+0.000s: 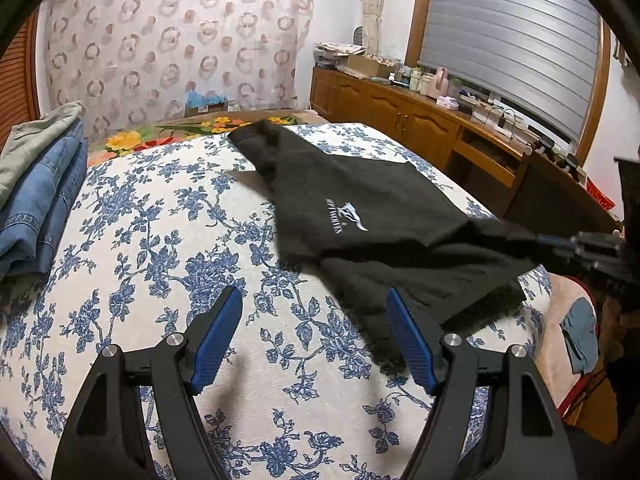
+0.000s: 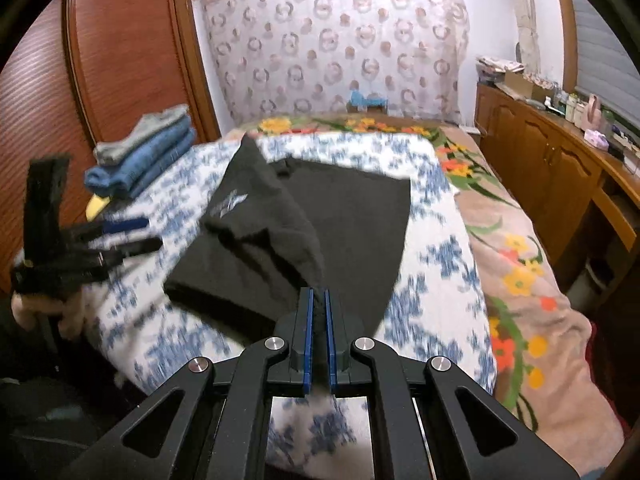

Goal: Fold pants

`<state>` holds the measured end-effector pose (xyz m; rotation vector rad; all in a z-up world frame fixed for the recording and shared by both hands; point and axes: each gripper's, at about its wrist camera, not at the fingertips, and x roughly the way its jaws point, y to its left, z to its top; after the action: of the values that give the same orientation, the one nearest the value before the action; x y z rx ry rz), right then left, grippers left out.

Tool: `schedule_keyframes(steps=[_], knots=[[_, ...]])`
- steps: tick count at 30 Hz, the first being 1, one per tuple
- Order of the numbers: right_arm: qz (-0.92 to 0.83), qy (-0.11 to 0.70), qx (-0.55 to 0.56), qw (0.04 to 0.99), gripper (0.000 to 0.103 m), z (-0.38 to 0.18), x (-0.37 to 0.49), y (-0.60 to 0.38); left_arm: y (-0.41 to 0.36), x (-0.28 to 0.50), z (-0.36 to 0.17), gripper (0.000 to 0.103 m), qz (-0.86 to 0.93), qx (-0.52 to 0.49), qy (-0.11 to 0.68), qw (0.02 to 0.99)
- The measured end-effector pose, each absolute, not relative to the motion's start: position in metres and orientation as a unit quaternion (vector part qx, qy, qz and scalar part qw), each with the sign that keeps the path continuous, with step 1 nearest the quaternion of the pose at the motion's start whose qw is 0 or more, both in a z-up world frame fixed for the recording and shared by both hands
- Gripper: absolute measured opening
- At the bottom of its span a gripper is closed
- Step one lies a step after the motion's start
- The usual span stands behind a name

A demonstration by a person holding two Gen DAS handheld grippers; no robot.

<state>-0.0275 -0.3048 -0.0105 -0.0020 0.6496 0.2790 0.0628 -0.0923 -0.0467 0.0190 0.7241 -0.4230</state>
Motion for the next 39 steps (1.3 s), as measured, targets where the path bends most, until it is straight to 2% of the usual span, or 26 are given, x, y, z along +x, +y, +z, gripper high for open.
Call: schedule_keyframes(steps=[15,20,23,27,30,32,33,35,39], knots=[[0.128,0.350,0.012,0.928,0.005,-0.031,-0.021,-0.308,-0.098,0.055,-0.054,0.075,-0.222,0.025,0.366,0.903],[0.128,0.341,0.010,0.931,0.005,-0.027,-0.024,-0.310,-0.101,0.046,-0.057,0.063,-0.246,0.031,0.370,0.895],[0.120,0.339,0.005,0.933,0.012,-0.025,-0.024,-0.309,-0.107,0.041,-0.057,0.059,-0.263,0.038,0.370,0.890],[0.110,0.331,0.006,0.937,0.015,-0.021,-0.027,-0.311,-0.116,0.037,-0.058,0.054,-0.281,0.044,0.371,0.884],[0.108,0.328,0.003,0.939,0.016,-0.019,-0.027,-0.311,-0.122,0.037,-0.062,0.044,-0.292,0.048,0.375,0.878],[0.109,0.326,0.001,0.939,0.016,-0.018,-0.026,-0.311,-0.125,0.040,-0.066,0.034,-0.295,0.050,0.383,0.874],[0.110,0.325,0.002,0.939,0.016,-0.018,-0.026,-0.311,-0.126,0.040,-0.068,0.033,-0.298,0.050,0.385,0.872],[0.112,0.323,0.004,0.940,0.016,-0.017,-0.024,-0.309,-0.127,0.041,-0.069,0.021,-0.304,0.046,0.389,0.869],[0.117,0.320,0.008,0.940,0.016,-0.016,-0.020,-0.308,-0.124,0.036,-0.066,0.016,-0.313,0.037,0.387,0.867]])
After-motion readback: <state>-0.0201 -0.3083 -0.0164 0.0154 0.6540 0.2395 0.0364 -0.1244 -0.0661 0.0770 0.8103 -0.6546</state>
